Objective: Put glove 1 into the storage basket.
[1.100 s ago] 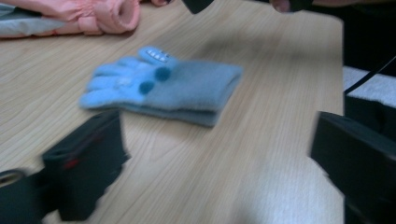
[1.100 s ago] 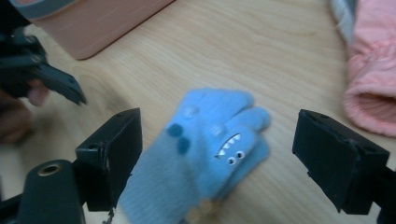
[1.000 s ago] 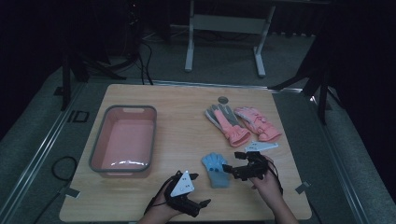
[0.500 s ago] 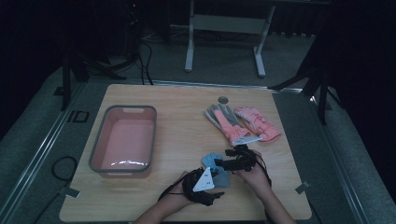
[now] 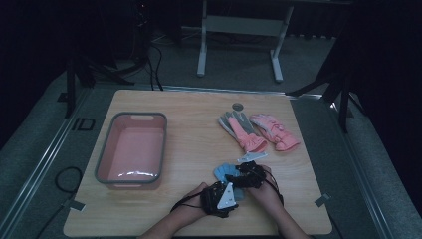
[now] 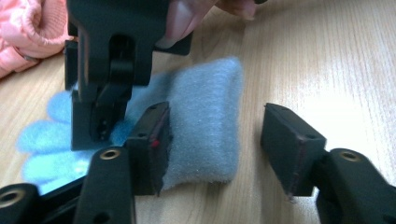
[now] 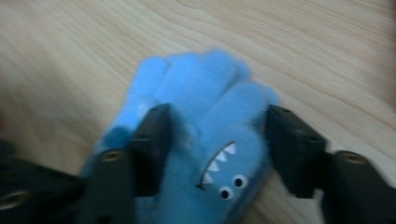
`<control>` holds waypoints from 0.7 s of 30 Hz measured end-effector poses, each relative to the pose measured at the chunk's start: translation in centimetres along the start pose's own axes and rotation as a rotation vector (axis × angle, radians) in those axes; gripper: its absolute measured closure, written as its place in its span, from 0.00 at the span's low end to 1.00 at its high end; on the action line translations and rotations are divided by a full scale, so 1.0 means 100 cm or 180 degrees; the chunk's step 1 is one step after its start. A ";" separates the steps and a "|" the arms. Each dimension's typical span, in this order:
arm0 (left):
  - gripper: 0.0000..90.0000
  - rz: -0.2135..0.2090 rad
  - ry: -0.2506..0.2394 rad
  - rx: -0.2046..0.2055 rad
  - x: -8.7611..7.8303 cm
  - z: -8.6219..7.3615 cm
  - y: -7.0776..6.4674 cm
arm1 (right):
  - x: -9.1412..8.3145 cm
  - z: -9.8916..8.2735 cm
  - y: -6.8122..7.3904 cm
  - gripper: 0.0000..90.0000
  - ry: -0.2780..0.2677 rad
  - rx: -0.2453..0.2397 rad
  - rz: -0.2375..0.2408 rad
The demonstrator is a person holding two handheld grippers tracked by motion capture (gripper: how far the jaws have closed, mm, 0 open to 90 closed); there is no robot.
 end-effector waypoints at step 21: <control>0.86 -0.0280 -0.0017 -0.0438 -0.019 0.005 0.024 | -0.007 0.011 0.005 0.89 -0.0090 0.0302 0.0540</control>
Point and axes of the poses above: each handheld gripper's, and its own axes: x roughly forward along the jaws, z roughly out of its top, y roughly to its left, the point moved 7 cm from there along x, roughly forward along the jaws, and after that the axes turned 1 degree about -z, right-handed, at the moved point
